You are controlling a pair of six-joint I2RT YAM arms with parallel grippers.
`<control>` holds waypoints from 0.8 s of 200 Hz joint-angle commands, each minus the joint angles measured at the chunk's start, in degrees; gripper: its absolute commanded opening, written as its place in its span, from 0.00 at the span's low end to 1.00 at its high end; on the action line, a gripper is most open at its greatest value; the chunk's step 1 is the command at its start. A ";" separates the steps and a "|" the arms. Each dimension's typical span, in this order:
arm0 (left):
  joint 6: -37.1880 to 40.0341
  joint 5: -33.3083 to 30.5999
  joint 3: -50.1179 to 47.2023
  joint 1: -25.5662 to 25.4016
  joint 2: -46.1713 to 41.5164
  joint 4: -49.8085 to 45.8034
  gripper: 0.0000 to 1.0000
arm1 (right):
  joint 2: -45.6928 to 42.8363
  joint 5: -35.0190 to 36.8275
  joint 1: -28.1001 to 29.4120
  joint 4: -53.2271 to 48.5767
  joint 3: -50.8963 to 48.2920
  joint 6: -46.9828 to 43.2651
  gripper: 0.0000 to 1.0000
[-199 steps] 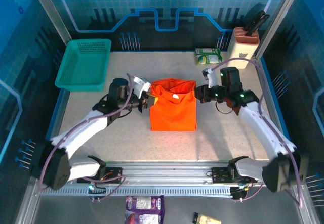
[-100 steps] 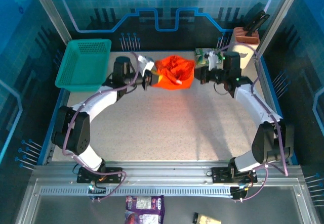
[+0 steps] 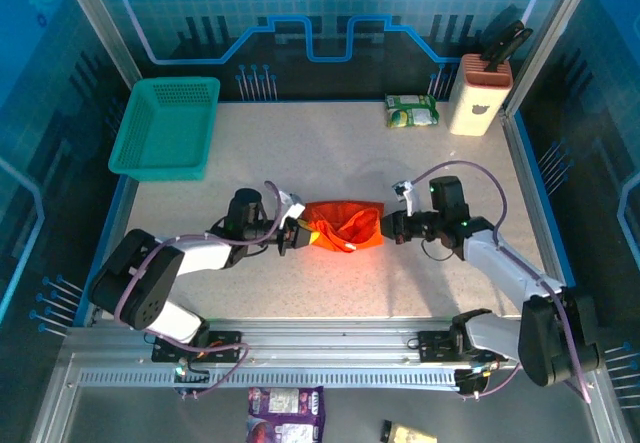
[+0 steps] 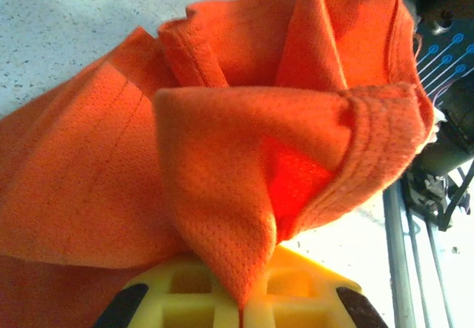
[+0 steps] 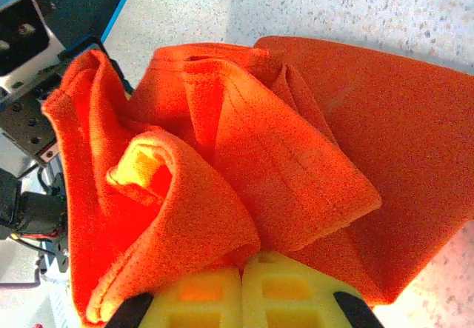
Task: Fold the inside-out t-shirt
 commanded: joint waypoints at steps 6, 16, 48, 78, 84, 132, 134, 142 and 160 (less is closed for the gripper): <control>-3.41 -3.67 -4.28 -0.35 -4.03 2.21 0.00 | -1.04 2.79 1.28 -0.64 -3.39 4.73 0.00; -3.79 -5.22 -4.06 -0.32 -4.96 0.63 0.00 | -0.30 3.74 1.30 -0.16 -3.01 5.35 0.00; -4.05 -8.96 1.86 -0.23 -3.70 -7.55 0.00 | 5.81 5.33 0.91 -2.10 3.08 6.16 0.00; -5.52 -12.24 5.60 0.23 -0.84 -10.13 0.00 | 13.48 4.88 -0.56 -5.37 9.50 7.58 0.00; -6.15 -12.76 6.17 0.48 -0.33 -10.44 0.00 | 14.64 4.87 -0.75 -6.03 10.62 7.70 0.00; -9.86 -13.66 11.22 3.26 2.83 -12.87 0.00 | 22.20 6.40 -1.97 -11.73 19.24 8.88 0.00; -9.86 -13.63 11.68 3.32 3.17 -13.20 0.00 | 22.49 6.51 -2.07 -11.96 19.55 9.07 0.00; -10.07 -13.47 13.53 3.72 4.42 -15.10 0.00 | 23.86 6.80 -2.36 -12.76 20.63 9.37 0.00; -10.60 -13.48 17.17 4.42 7.15 -18.33 0.00 | 27.07 6.59 -2.60 -15.13 23.64 9.24 0.00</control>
